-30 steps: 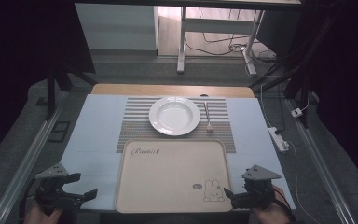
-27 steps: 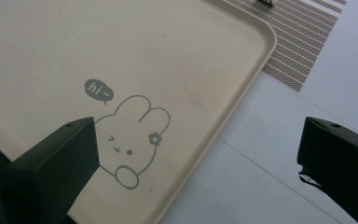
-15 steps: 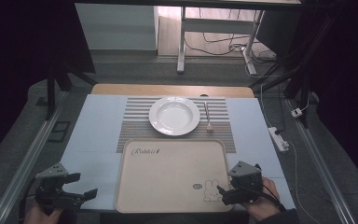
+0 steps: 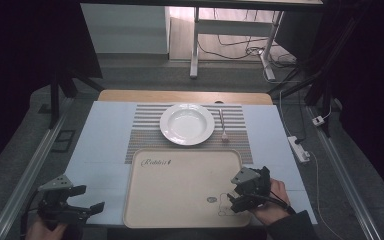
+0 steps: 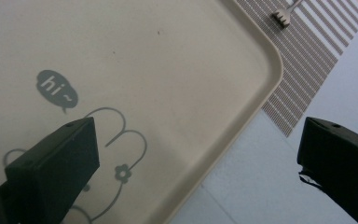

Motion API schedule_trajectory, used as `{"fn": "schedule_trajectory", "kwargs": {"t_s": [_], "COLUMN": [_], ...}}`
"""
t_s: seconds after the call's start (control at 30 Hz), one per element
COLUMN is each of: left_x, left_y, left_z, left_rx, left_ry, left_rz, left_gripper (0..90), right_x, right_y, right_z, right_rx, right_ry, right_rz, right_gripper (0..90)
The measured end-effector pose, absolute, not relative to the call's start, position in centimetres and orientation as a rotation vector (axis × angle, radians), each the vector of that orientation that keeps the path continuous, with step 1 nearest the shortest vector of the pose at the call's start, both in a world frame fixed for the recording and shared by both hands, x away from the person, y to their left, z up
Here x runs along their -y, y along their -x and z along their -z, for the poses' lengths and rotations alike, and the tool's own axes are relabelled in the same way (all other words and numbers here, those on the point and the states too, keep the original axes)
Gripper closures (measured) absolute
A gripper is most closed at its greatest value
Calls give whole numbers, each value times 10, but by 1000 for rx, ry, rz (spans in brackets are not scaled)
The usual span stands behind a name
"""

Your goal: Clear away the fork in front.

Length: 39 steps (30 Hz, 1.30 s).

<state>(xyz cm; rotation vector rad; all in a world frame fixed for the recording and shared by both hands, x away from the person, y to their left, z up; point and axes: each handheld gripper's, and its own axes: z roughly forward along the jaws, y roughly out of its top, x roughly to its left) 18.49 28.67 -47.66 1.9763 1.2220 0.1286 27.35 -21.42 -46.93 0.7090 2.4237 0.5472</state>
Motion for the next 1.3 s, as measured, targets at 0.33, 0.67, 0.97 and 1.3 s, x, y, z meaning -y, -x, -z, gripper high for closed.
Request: {"fn": "schedule_trajectory", "kwargs": {"t_s": [0.33,0.67,0.97,1.3], "left_x": [-287,-286,-287,-287], "left_y": [-185,-185,-186,-186], "left_z": [477,477,477,477], "left_rx": [-1226,-1226,-1227,-1229], "left_ry": [-1976,-1981,-1979,-1977], "left_rz": [-127,-127,-122,-118], "left_gripper": [16,16,14,14], "right_x": [198,186,178,173], "right_y": [-292,-317,-353,-392], "right_z": [475,474,477,478], "right_rx": [-2419,-2354,-2313,-2277], "right_ry": [-612,-496,-443,-398], "right_rz": [-450,-368,-254,-192], "right_gripper": [0,0,0,0]}}
